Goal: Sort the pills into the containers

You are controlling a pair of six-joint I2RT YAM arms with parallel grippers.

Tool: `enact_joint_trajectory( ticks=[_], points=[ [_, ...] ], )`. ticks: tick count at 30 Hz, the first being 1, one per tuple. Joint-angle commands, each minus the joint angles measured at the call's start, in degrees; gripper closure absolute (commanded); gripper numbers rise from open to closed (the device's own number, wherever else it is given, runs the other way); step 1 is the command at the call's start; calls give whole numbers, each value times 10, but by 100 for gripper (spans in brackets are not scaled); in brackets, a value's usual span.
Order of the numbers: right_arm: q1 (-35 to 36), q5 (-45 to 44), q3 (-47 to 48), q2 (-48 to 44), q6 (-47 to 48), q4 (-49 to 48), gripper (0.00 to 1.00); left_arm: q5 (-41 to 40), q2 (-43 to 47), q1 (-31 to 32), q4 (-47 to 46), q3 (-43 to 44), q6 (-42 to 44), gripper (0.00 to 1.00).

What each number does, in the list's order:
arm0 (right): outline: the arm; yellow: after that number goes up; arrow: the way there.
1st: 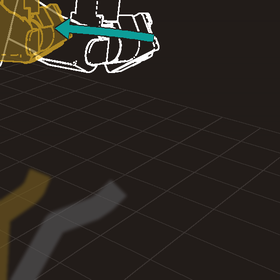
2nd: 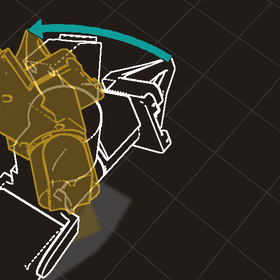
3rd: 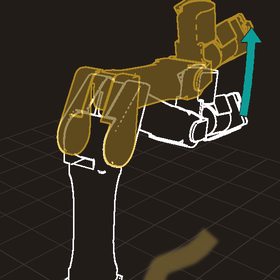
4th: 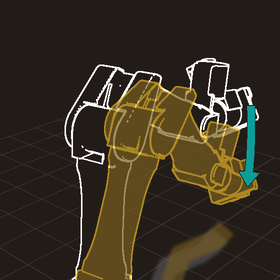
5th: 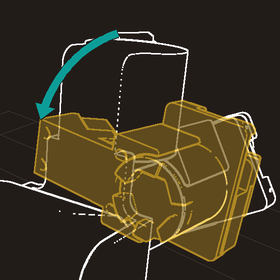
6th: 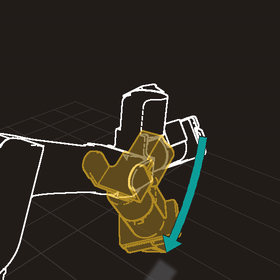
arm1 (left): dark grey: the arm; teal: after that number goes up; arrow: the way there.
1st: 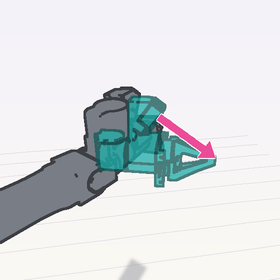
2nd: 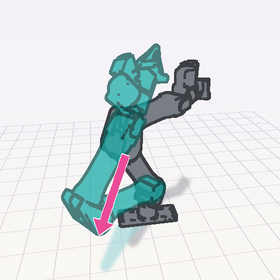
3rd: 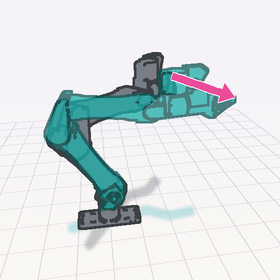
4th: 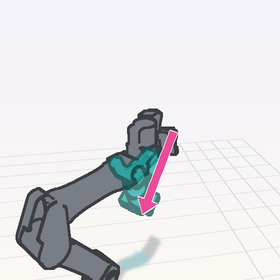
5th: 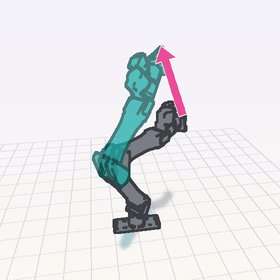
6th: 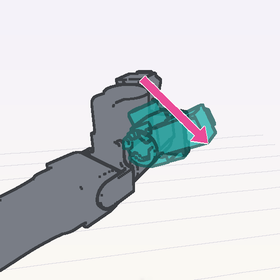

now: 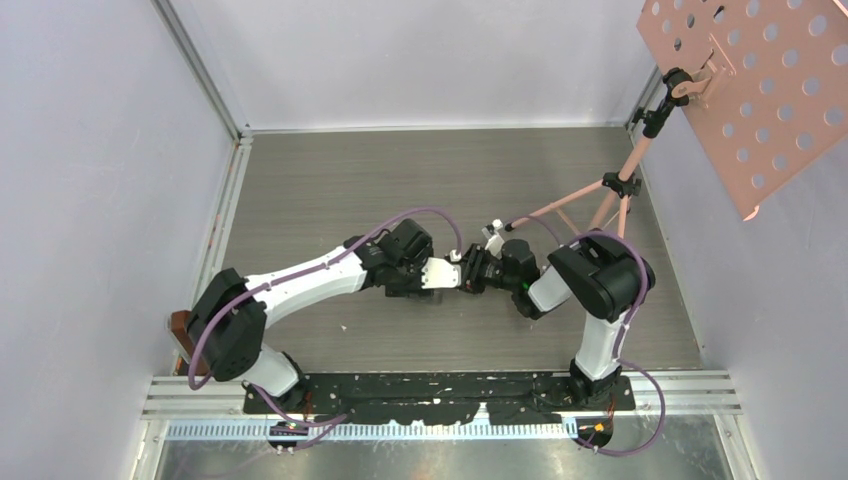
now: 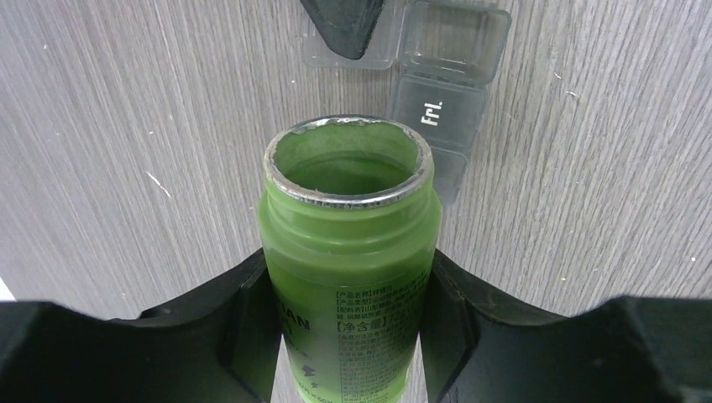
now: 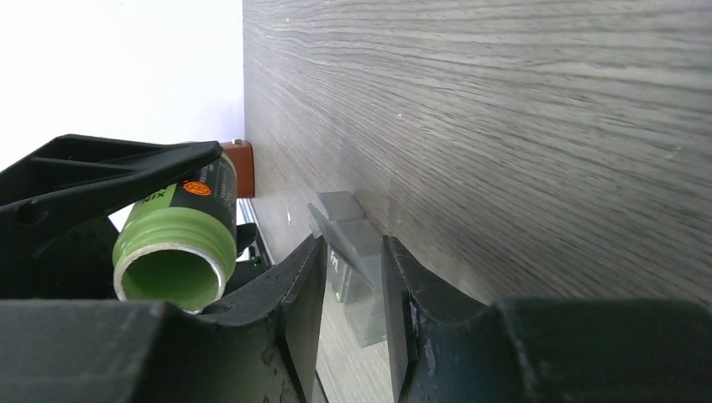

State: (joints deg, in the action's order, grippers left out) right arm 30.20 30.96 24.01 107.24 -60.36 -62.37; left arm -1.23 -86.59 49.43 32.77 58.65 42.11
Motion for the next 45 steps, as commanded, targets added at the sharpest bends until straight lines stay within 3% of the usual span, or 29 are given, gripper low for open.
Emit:
enact_joint_trajectory(
  ticks=[1, 5, 9, 12, 16, 27, 45],
  points=[
    [3, -9, 11, -45, 48, 22, 61, 9, 28, 1, -25, -5, -12, 100],
    [3, -2, 9, -57, 49, 21, 57, 27, 31, 3, -24, -9, -17, 100],
    [3, -14, 4, -89, 69, 54, 47, 31, 34, 9, -25, -15, -24, 100],
    [3, -35, 1, -137, 90, 119, 38, 30, 31, 14, -28, -17, -27, 100],
    [-4, -76, -2, -198, 108, 184, 35, 30, 26, 19, -26, -15, -28, 100],
    [-20, -188, -1, -319, 127, 334, 35, -21, -19, 46, 18, 20, -23, 100],
    [-48, -206, -30, -358, 116, 356, 37, -97, -86, 67, 62, 63, -19, 100]
  ],
)
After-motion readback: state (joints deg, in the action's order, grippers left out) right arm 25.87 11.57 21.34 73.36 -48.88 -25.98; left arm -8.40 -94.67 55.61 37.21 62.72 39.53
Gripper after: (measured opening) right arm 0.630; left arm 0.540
